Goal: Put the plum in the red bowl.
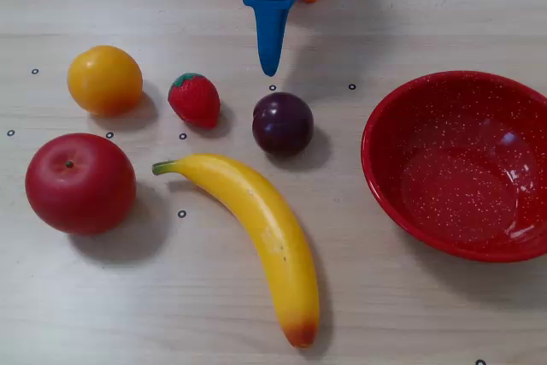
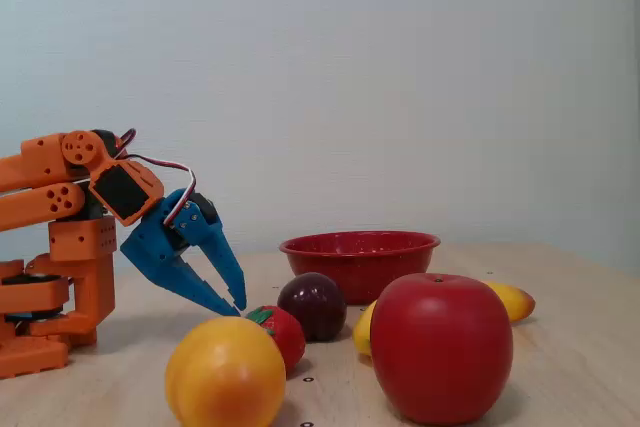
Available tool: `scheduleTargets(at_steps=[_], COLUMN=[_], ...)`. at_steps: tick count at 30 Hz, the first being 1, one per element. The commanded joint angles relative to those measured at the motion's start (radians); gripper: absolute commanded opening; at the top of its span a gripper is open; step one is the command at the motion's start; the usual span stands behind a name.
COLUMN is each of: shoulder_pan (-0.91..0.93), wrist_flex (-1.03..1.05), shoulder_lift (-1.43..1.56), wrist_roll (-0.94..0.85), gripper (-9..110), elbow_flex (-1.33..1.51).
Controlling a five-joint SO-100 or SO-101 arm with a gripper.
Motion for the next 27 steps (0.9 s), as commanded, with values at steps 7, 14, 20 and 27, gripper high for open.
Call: scheduleTargets(at_steps=[7, 14, 20, 27], shoulder_pan=[0.043, 0.049, 0.087, 0.083], wrist_flex=[-0.043, -0.052, -0.043, 0.095], shoulder_lift=[0.008, -0.072, -0.308, -0.695], wrist_roll=[0.048, 0.058, 0.043, -0.032], gripper=[0, 0, 0, 0], elbow_flex=[0.003, -0.048, -0.288, -0.704])
